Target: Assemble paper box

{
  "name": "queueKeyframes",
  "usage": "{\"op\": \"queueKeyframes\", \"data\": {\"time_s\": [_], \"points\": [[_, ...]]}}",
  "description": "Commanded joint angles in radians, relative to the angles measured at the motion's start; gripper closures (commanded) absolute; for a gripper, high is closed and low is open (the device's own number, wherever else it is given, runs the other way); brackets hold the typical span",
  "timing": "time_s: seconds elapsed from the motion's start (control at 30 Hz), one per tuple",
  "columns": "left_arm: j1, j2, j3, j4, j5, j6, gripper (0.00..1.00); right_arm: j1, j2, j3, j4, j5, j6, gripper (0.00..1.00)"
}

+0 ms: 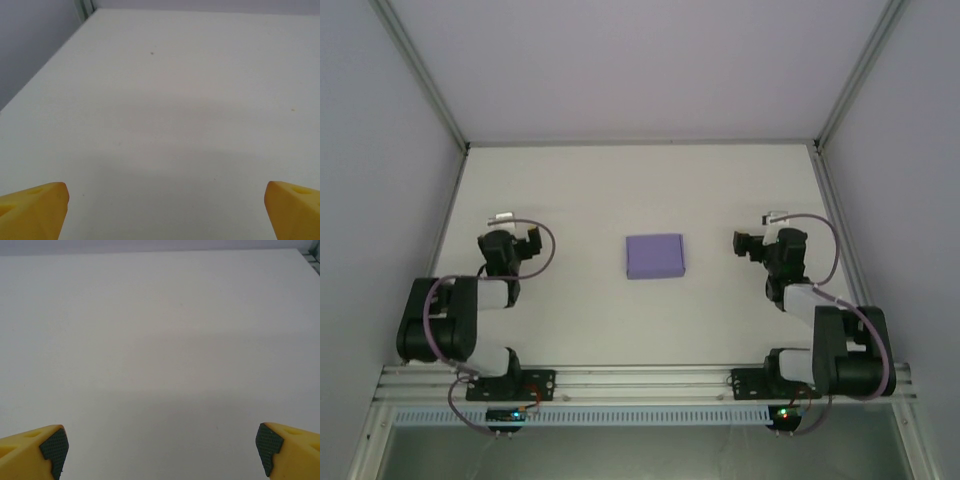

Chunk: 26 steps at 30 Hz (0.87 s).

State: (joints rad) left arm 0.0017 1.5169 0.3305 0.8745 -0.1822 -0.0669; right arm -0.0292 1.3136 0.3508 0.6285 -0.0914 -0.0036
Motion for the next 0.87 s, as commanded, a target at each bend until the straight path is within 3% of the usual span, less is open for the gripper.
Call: {"op": "queueKeyframes", "data": {"time_s": [0.0,0.1,0.17,0.23,0.3,0.37,0.83], "points": [[0.016,-0.007,-0.006,0.096,0.068,0.024,0.01,-0.026,0.104,-0.023,0.211,-0.068,0.008,0.01],[0.015,0.025,0.010,0.110,0.052,0.024,0.01,-0.050,0.279,-0.035,0.436,-0.118,0.082,0.01],[0.015,0.028,0.010,0.121,0.051,0.025,0.01,-0.070,0.204,-0.011,0.259,-0.134,0.006,0.01],[0.015,0.022,0.014,0.095,0.052,0.023,0.01,-0.053,0.261,-0.020,0.377,-0.105,0.078,0.01],[0.015,0.025,0.011,0.106,0.054,0.025,0.01,-0.041,0.216,0.009,0.252,0.000,0.028,0.01],[0.016,0.020,0.015,0.093,0.052,0.023,0.01,-0.010,0.241,0.017,0.270,0.061,0.052,0.01],[0.016,0.022,0.013,0.098,0.053,0.024,0.01,0.018,0.236,0.025,0.247,0.103,0.030,0.00]]}}
